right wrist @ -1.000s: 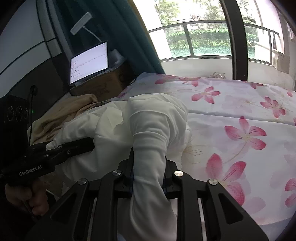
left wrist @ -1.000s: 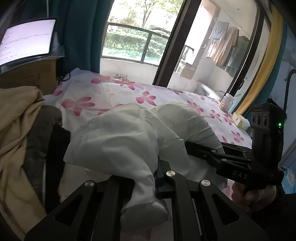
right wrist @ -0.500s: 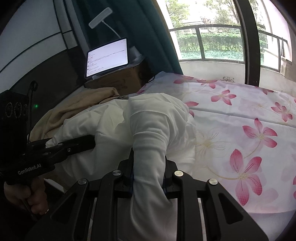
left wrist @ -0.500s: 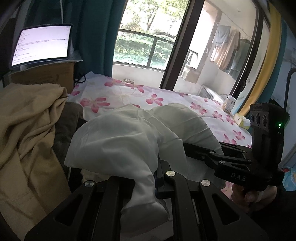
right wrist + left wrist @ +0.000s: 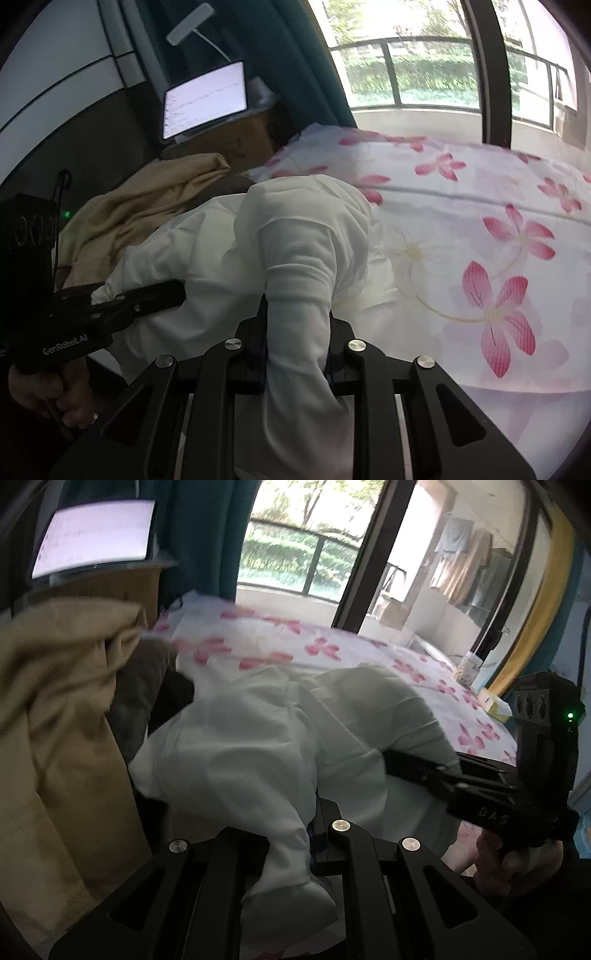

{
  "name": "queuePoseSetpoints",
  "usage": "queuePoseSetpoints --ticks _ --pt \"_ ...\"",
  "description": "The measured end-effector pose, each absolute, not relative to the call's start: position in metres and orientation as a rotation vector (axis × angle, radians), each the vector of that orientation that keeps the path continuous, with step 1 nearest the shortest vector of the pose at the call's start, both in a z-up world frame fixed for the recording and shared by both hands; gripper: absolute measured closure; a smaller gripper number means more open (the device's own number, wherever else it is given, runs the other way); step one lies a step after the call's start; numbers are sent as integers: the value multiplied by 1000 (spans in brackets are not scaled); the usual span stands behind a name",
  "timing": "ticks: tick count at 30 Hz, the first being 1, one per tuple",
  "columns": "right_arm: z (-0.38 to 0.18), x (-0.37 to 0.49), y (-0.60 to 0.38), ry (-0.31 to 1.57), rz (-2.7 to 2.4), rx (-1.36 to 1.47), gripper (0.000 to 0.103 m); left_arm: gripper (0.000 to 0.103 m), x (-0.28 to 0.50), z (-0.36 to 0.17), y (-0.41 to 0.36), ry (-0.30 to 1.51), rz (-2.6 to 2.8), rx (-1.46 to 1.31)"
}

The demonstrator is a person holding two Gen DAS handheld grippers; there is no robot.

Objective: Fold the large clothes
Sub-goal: 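Lift the jacket bundle with both tools and carry it toward the beige cloth pile, then lower the bundle beside the beige cloth and open both tools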

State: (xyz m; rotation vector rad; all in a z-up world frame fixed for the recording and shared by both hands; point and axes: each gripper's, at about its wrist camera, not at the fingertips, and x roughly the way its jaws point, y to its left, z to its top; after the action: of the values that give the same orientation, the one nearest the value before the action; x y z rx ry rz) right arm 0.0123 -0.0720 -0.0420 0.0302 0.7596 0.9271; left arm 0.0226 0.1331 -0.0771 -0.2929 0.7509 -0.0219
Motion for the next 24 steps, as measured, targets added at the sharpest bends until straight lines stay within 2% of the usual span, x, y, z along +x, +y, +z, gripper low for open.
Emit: queuePoseSetpoints --ticks 9,14,17,24 --pt "-78 30 -85 861 896 85 80 90 37 -113 139 834 -31 -372" --pt "-85 35 -91 870 895 118 78 78 46 -117 147 851 -22 -404" --pt "-87 38 -91 870 885 116 74 66 49 -118 151 872 4 -399" --pt "-74 40 -94 863 878 115 55 66 39 -77 146 816 46 -329"
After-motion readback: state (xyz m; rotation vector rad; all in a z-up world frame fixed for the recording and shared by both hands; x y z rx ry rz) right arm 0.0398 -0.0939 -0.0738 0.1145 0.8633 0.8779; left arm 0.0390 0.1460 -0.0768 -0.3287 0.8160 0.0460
